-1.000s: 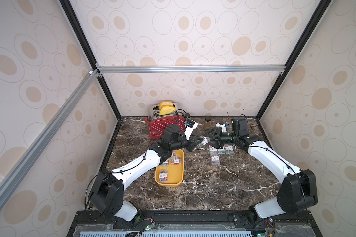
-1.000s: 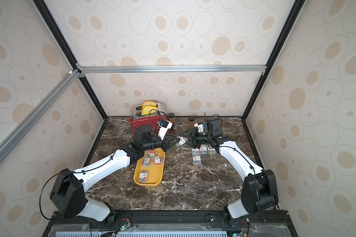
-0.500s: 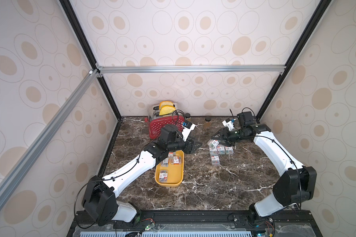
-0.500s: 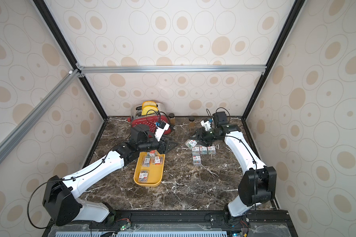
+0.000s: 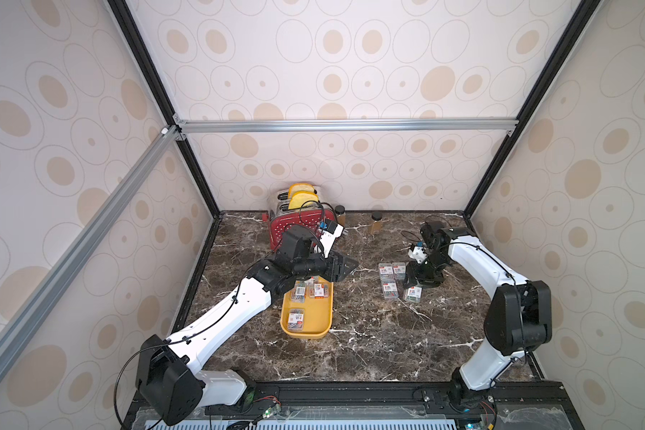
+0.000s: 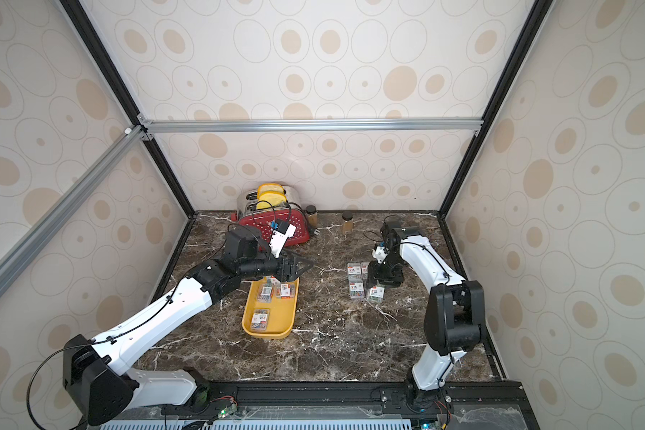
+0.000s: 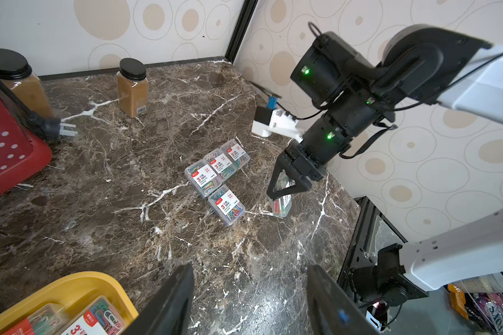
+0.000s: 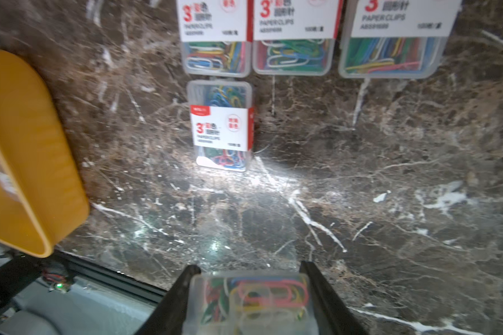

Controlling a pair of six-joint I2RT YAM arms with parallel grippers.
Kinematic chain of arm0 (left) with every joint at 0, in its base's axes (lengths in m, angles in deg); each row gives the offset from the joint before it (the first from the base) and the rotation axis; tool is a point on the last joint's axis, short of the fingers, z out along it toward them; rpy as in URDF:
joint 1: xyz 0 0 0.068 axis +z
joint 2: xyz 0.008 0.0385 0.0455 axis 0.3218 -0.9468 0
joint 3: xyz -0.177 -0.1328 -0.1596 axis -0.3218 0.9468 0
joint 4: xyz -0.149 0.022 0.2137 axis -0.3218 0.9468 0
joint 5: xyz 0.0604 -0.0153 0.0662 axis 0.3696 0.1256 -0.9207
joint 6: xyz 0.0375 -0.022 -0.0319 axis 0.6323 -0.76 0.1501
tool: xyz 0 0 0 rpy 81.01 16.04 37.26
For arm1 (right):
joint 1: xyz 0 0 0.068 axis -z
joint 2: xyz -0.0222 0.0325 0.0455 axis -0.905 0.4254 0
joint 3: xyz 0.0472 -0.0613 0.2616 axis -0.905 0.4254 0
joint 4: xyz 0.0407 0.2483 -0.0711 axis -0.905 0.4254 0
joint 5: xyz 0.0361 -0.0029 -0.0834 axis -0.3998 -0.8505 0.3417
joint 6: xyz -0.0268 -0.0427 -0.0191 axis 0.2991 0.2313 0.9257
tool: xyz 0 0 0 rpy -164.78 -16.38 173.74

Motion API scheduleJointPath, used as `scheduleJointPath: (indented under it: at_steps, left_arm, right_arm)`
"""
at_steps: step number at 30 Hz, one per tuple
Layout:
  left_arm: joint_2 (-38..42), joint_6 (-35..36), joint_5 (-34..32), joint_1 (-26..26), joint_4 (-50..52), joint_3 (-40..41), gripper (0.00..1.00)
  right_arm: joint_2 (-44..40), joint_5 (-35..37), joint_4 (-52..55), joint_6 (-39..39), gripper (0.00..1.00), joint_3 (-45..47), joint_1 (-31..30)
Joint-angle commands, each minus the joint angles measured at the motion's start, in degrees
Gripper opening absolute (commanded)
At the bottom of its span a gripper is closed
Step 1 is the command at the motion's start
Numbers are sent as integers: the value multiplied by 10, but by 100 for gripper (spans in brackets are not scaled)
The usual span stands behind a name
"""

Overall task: Take the paper clips out of the storage box
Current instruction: Place the boxed paper clips at the center of the board.

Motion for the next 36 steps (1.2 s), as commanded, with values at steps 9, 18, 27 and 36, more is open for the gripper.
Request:
scheduleJointPath:
  at_steps: [9, 18, 27, 36]
  left_arm:
    - [3, -12, 11, 5, 0, -6, 64]
    - [-5, -14, 17, 6, -4, -8, 64]
    - [-16, -13, 23, 8, -7, -15, 64]
    - [-29, -14, 29, 8, -9, -26, 65]
  right_arm:
    - [75, 80, -48, 50, 16, 11, -2]
    - [117, 77, -63, 57, 21, -7, -1]
    - [141, 65, -77, 54, 32, -20, -2]
    - [144, 61, -84, 49, 58, -32, -2]
